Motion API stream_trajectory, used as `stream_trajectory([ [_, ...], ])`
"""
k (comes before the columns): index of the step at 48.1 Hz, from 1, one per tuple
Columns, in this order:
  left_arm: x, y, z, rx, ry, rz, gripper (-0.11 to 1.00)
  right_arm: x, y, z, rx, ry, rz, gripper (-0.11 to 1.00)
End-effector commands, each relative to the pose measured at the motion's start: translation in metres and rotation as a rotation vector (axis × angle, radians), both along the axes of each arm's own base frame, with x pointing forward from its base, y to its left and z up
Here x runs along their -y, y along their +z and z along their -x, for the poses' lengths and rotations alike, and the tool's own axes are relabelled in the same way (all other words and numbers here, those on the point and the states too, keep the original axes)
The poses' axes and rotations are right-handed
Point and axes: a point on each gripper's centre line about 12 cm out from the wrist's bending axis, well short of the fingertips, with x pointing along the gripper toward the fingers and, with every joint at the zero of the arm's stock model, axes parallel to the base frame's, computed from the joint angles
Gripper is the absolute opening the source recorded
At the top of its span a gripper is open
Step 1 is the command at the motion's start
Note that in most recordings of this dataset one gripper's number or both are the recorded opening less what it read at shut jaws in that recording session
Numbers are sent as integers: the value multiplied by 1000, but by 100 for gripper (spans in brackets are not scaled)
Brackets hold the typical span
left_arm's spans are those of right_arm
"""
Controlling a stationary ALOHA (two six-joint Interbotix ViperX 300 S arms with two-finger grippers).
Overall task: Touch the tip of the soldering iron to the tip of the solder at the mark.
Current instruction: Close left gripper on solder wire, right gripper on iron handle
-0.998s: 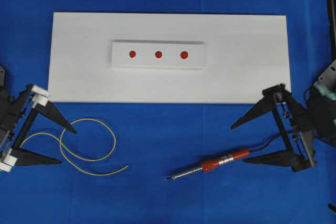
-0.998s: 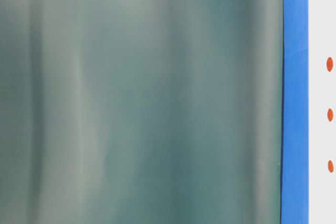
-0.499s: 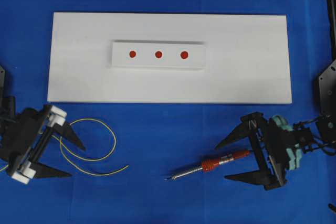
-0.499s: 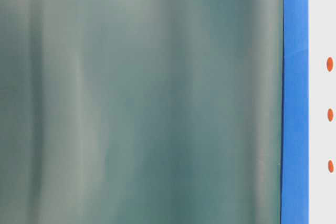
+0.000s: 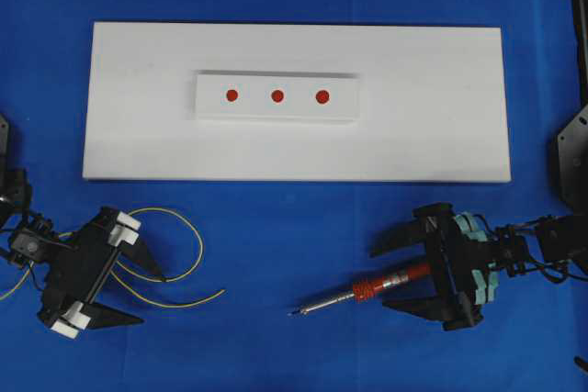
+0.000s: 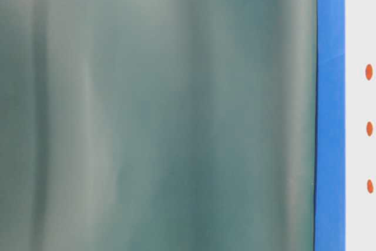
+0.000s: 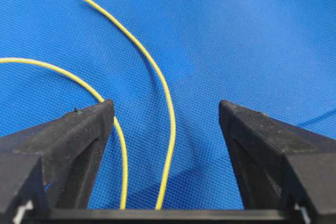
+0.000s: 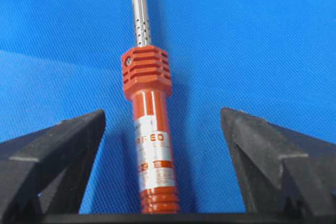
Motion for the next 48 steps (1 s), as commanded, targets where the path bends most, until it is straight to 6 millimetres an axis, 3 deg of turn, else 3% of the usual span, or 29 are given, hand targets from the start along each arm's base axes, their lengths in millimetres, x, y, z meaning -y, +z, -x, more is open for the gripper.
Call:
stream_trajectory([
  [1,5,4,-2,25,-16,4,71,-5,2,-3,18,8,-7,78],
  [8,10,3,0,36,-41,-8,62,-4,1,-3,17,6,-4,71],
  [23,9,-3,0,47,-61,-48,50,-5,2,-4,21,4,-6,70],
  [32,6,-11,-2,25,-48,-63,34,-6,1,-6,26,10,2,66],
  [35,6,-11,-3,29,-48,-64,29,-6,-1,-6,23,16,18,58],
  [44,7,-10,-4,33,-48,-61,15,-6,-5,-6,30,19,29,12],
  [48,7,-10,-4,33,-47,-59,8,-6,-5,-6,30,20,28,6],
])
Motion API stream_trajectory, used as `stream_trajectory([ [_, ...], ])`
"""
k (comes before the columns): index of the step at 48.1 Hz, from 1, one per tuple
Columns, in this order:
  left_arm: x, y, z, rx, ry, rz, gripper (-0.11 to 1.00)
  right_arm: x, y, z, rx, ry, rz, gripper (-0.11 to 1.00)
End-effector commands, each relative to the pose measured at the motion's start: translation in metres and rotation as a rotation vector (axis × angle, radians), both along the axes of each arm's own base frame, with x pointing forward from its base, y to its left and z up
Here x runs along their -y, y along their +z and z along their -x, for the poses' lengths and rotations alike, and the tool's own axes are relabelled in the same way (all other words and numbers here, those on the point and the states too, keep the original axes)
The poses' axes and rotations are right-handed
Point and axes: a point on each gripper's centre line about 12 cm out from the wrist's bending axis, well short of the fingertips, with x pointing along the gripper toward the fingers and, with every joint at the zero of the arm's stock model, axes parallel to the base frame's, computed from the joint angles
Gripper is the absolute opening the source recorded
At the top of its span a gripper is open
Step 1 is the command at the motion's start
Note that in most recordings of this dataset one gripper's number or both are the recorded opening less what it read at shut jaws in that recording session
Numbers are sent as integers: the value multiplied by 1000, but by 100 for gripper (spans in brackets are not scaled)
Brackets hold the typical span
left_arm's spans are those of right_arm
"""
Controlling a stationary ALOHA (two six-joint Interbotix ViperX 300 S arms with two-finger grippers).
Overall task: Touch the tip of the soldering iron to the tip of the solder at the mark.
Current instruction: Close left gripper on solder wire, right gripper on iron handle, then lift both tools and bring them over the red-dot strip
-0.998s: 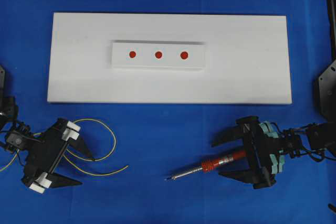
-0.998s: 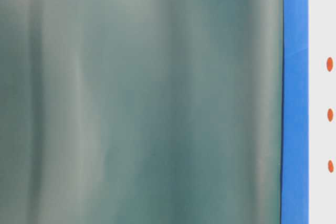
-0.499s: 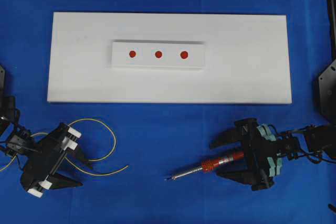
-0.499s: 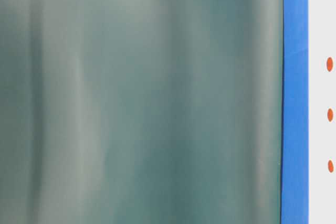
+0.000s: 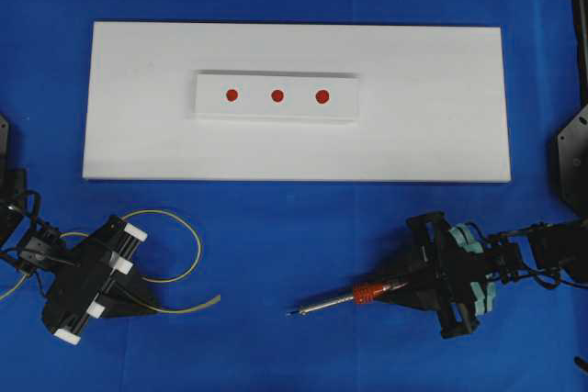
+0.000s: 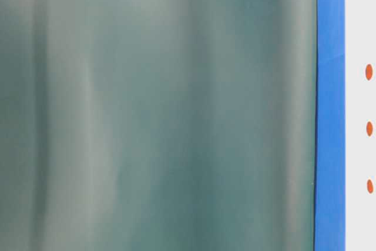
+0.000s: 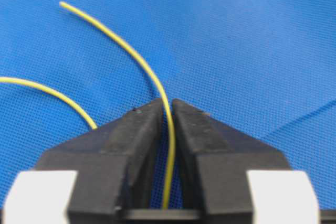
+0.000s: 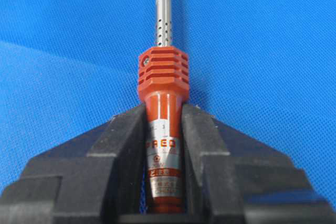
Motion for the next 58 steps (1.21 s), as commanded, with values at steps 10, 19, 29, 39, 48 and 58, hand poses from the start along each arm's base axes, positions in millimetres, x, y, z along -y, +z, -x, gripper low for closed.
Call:
stream_trajectory([
  [10,4,9,-10,22,17,34,3,-3,6,-5,25,0,-14,6],
  [19,6,23,-13,30,19,44,3,-5,21,-7,37,5,-36,6],
  [29,8,48,-18,27,25,53,3,-7,49,-8,14,23,-61,6],
  [39,13,80,-25,-30,43,56,3,-7,75,-13,-37,56,-50,6],
  [48,15,114,-28,-77,67,79,3,-8,106,-18,-87,96,-48,6],
  [58,12,119,-27,-127,92,82,3,-14,127,-21,-123,147,-38,6],
])
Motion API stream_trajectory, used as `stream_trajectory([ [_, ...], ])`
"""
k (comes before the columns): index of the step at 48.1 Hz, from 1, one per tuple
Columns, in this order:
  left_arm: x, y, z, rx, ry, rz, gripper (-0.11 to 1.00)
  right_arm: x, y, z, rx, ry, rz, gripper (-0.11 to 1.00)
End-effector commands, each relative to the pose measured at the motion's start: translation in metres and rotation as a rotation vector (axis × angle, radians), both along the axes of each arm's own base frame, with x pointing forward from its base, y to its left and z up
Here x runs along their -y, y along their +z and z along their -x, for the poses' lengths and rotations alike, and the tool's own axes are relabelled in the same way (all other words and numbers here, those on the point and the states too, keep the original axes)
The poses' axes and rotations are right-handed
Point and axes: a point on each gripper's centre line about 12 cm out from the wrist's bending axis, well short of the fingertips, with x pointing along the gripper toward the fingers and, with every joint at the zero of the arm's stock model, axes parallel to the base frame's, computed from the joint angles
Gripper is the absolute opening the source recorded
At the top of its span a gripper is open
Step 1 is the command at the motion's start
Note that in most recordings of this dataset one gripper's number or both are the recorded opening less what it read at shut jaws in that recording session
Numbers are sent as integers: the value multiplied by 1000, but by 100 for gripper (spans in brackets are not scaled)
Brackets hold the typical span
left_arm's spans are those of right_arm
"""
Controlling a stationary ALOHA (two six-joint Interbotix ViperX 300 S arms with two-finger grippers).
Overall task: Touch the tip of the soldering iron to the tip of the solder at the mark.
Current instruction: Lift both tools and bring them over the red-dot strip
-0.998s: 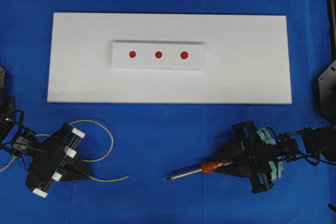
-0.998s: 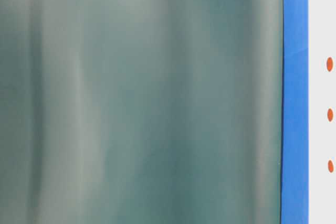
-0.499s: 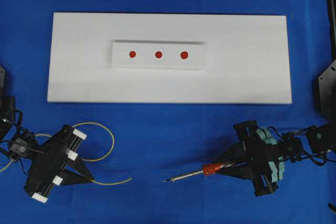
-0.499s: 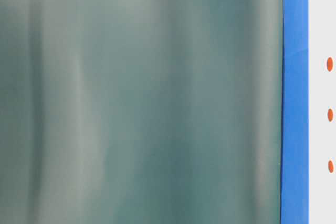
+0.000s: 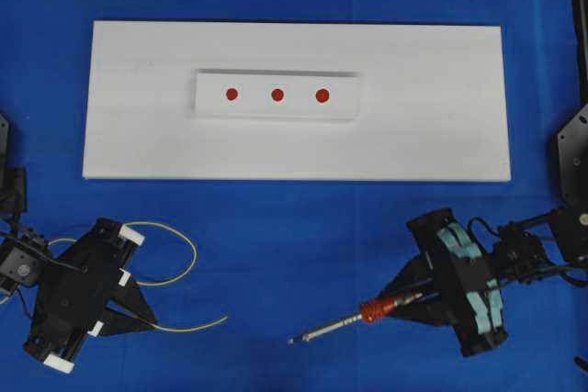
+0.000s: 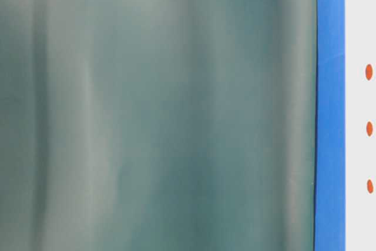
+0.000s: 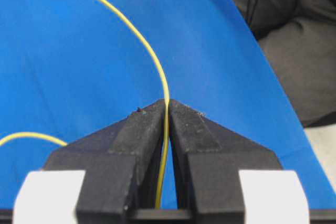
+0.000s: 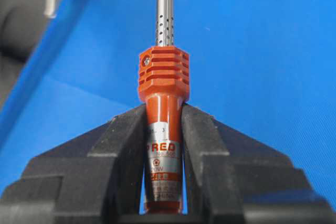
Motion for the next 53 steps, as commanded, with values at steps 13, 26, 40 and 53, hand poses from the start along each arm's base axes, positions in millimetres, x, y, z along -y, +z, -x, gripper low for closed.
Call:
stream_trajectory([
  [13,-21,16,-19,23,88,18,3,19,24,-14,-34,-46,-20,6],
  [26,-78,22,-39,-45,273,-21,3,82,34,-18,-109,-204,-21,6],
  [40,-150,24,-53,-113,490,-54,3,159,33,-17,-197,-402,-1,6],
  [53,-198,25,-55,-148,610,-86,3,200,36,-15,-210,-499,39,6],
])
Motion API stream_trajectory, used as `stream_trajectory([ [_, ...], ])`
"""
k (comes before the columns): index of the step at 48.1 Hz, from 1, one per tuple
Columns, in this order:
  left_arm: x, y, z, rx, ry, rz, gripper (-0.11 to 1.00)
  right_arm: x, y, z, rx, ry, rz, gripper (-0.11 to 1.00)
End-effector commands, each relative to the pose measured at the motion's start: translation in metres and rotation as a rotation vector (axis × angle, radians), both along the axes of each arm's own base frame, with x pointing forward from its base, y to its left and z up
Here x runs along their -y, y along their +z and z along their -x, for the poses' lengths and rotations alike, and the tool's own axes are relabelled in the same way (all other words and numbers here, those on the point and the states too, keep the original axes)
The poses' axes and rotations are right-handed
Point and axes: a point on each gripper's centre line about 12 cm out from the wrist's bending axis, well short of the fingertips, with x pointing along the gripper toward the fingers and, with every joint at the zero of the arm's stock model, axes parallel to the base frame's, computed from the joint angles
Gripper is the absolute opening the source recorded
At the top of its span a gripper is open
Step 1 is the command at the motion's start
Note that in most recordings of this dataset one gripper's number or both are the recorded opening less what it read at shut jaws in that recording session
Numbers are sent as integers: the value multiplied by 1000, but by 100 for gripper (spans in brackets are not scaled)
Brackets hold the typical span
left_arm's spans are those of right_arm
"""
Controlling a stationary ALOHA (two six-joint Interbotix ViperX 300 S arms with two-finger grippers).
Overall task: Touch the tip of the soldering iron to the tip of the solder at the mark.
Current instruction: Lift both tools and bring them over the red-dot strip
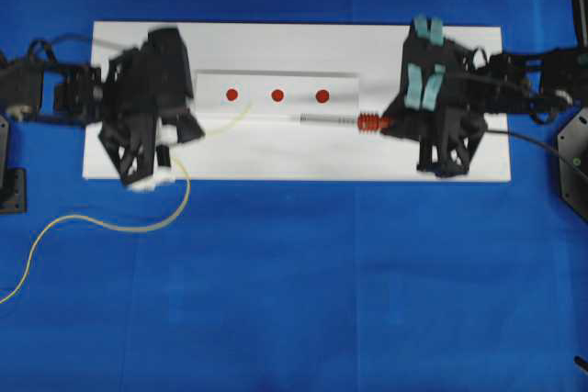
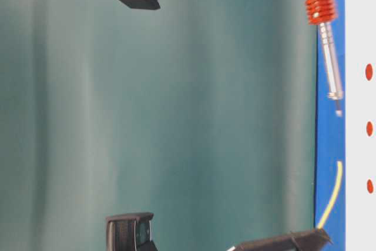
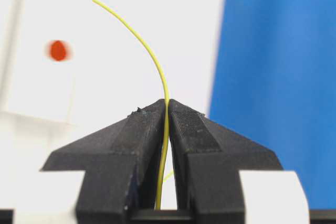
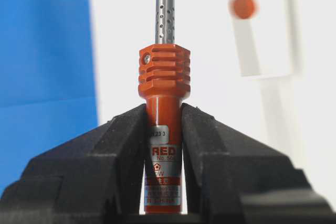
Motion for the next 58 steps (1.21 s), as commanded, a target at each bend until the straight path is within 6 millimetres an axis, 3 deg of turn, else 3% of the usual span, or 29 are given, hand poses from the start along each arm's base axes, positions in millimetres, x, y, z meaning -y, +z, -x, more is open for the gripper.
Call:
stream_trajectory([
  [1,-8,10,-5,23,8,-19,3,9,15,-5,44,-19,18,6],
  [25,-18,11,-7,25,16,-43,3,18,15,-3,40,-48,18,6],
  [45,-13,5,13,13,23,-23,3,19,15,-7,44,-50,20,6],
  [58,-12,-6,15,-13,45,4,3,19,15,-8,44,-50,20,6],
])
